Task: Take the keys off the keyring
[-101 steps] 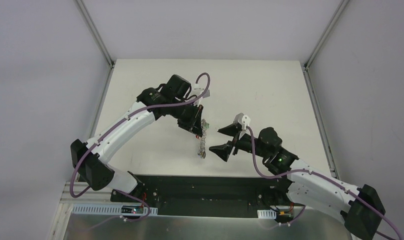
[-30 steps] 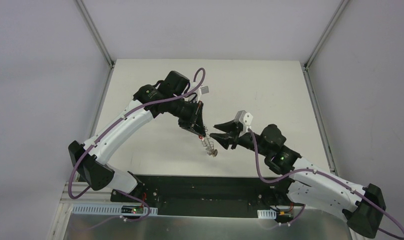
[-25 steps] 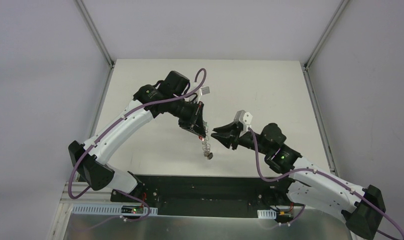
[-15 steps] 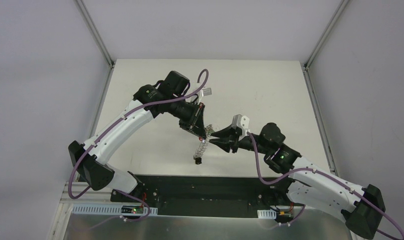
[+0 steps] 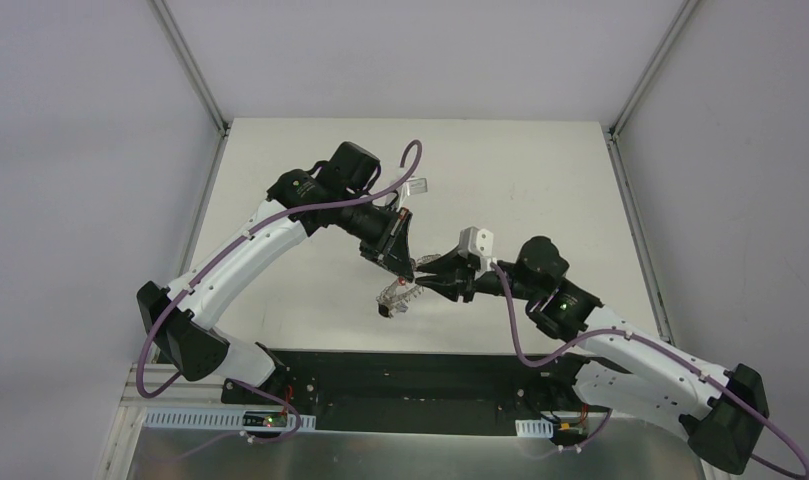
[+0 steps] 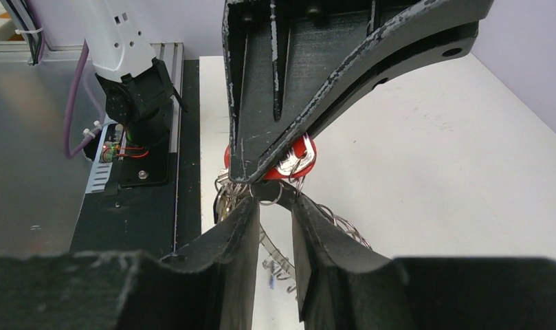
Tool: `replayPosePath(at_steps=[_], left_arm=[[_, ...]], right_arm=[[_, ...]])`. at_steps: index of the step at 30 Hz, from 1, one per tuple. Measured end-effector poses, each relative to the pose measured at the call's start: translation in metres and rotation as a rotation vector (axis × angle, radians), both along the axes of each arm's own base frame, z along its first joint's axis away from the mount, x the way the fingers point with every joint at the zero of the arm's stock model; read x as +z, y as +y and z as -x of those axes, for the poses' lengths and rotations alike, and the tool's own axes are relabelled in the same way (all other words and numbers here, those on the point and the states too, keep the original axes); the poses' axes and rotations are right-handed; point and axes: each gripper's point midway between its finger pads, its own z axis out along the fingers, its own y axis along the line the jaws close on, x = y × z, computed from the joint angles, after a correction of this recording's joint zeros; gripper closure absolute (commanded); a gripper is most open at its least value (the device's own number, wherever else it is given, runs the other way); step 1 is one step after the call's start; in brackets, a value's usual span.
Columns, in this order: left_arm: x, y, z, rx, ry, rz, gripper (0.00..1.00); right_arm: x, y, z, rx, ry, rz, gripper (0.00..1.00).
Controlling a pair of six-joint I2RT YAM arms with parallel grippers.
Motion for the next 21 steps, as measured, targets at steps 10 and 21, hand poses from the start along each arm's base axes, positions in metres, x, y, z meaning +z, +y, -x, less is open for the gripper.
replayPosePath(at_steps=[10, 21], left_arm=[[0.0006, -0.0006, 0.0046, -0.027, -0.003, 0.009, 1.00], [0.0029, -0.0016, 0.0081, -0.043, 0.007, 0.022, 1.00]], right_arm=[[-0.0019, 0.0043, -0.0006, 0.021, 0.001, 0.014, 0.75], [-0.0015, 0.0042, -0.0055, 0.001, -0.004, 0.016, 0.69]])
